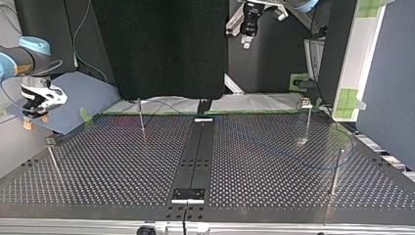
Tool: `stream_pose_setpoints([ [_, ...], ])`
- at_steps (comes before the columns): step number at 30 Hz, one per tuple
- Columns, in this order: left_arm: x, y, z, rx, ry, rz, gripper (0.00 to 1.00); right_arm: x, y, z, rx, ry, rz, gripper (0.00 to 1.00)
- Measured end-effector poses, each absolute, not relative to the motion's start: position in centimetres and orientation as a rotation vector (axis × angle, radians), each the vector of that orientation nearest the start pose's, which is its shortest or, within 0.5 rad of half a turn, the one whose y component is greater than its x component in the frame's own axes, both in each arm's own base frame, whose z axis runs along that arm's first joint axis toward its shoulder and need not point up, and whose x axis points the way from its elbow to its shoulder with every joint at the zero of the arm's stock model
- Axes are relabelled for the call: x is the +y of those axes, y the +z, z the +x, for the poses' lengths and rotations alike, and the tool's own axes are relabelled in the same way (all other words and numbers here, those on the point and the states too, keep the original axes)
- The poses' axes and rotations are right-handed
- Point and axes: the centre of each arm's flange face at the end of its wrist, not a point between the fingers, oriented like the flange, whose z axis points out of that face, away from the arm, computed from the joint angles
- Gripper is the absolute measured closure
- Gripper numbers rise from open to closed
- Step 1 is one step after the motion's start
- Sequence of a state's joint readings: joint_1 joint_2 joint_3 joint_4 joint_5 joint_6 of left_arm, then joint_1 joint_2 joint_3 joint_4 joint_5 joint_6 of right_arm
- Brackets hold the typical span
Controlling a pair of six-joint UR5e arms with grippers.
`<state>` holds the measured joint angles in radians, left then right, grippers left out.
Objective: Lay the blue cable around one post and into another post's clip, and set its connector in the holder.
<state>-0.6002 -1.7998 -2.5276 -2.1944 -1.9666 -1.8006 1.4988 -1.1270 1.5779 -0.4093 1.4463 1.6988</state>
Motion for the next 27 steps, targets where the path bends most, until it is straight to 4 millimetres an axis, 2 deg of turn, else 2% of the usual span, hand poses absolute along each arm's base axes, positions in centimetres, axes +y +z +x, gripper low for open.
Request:
stream_pose_setpoints([
  [14, -25.5, 9.4, 20.1, 1.797, -0.244, 0.063, 0.0, -58.6, 30.1, 16.6, -1.146, 1.402, 1.222, 0.0],
  [23, -25.5, 9.5, 20.1, 1.794, -0.244, 0.062, 0.0, -54.6, 27.1, 20.5, -1.174, 1.346, 1.319, 0.0],
  [27, -25.8, 9.8, 20.9, 1.768, -0.261, 0.044, 0.0, -53.6, 26.7, 22.2, -1.161, 1.341, 1.349, 0.0],
])
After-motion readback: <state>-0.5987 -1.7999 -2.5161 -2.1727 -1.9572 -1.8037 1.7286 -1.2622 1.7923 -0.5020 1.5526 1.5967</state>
